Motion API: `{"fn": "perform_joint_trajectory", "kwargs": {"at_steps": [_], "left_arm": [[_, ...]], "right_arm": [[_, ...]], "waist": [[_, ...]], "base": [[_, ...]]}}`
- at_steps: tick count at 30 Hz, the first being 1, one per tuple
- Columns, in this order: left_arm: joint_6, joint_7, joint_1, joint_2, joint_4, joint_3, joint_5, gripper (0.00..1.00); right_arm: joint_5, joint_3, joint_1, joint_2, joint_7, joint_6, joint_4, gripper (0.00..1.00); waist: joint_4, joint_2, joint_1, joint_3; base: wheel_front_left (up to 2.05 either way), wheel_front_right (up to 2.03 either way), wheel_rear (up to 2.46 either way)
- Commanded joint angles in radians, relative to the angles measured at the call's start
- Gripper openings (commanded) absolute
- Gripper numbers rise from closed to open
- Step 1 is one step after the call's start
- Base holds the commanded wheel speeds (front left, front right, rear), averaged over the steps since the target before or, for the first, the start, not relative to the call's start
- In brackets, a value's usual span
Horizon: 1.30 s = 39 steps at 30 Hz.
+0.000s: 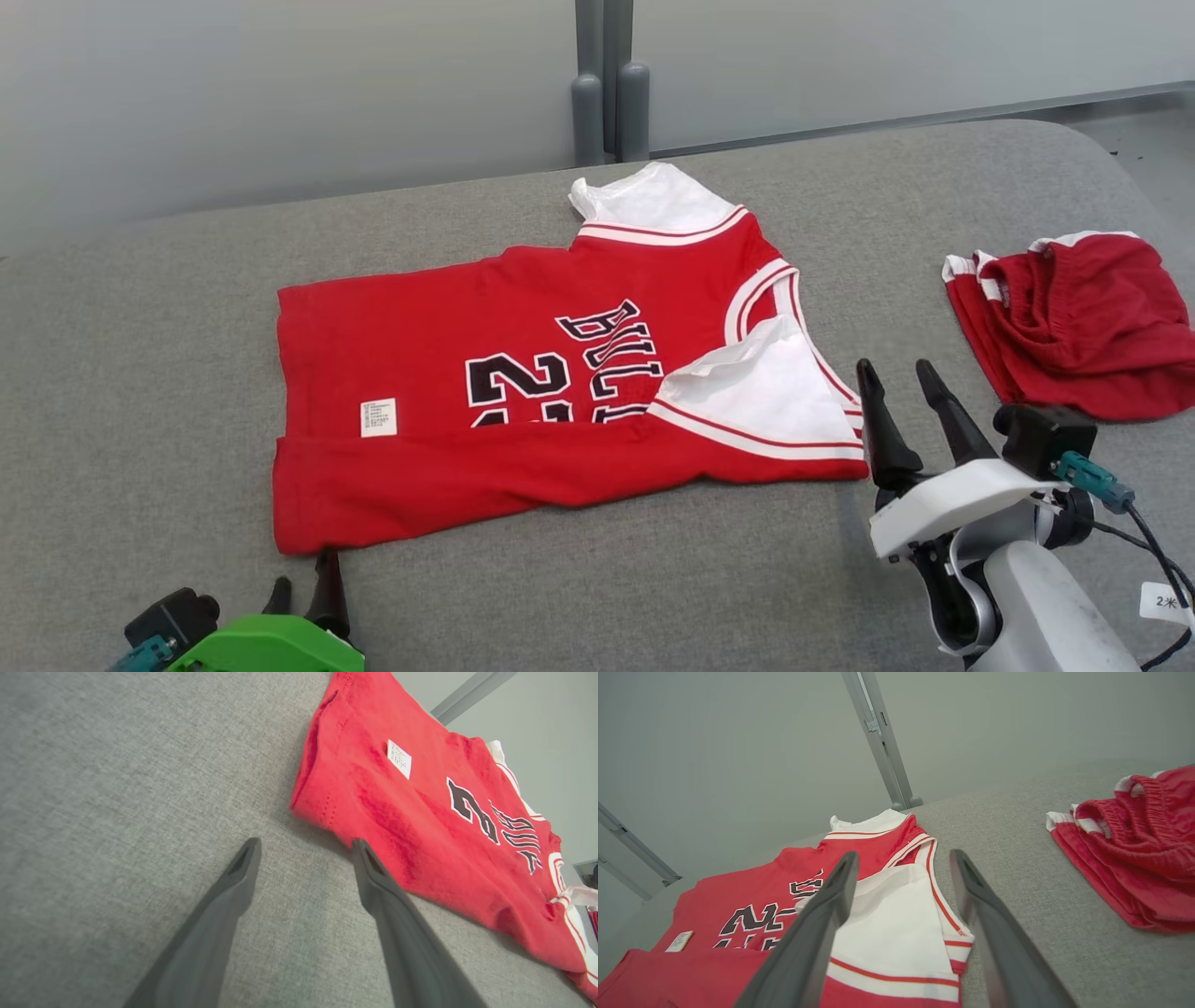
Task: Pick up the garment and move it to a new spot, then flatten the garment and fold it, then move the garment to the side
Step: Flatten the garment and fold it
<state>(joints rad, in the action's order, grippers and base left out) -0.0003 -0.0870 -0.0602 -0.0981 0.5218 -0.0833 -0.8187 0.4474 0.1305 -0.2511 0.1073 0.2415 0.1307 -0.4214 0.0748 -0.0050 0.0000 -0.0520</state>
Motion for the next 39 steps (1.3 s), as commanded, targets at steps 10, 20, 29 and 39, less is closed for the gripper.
{"fn": "perform_joint_trajectory", "kwargs": {"at_steps": [10, 20, 29, 39], "left_arm": [[-0.062, -0.011, -0.110, 0.005, 0.141, 0.052, -0.090, 0.74], [-0.107, -0.100, -0.144, 0.007, 0.172, 0.066, -0.110, 0.00], [-0.118, -0.125, -0.136, 0.013, 0.115, 0.034, -0.087, 0.00], [-0.107, -0.122, -0.151, 0.013, 0.092, 0.007, -0.073, 0.00]], "right_arm": [[-0.033, -0.039, 0.090, -0.029, -0.067, 0.000, 0.125, 1.00], [-0.055, -0.081, 0.137, -0.046, -0.137, 0.000, 0.117, 1.00], [-0.059, -0.105, 0.094, -0.054, -0.197, 0.000, -0.007, 1.00], [0.019, -0.038, -0.036, -0.055, -0.188, 0.000, -0.240, 1.00]], "waist": [[0.069, 0.0050, 0.0000, -0.031], [0.059, 0.0050, 0.0000, -0.037], [0.017, 0.0050, 0.0000, -0.043], [-0.009, 0.0050, 0.0000, -0.061]], "base": [[0.00, 0.00, 0.00], [0.00, 0.00, 0.00], [0.00, 0.00, 0.00], [0.00, 0.00, 0.00]]}}
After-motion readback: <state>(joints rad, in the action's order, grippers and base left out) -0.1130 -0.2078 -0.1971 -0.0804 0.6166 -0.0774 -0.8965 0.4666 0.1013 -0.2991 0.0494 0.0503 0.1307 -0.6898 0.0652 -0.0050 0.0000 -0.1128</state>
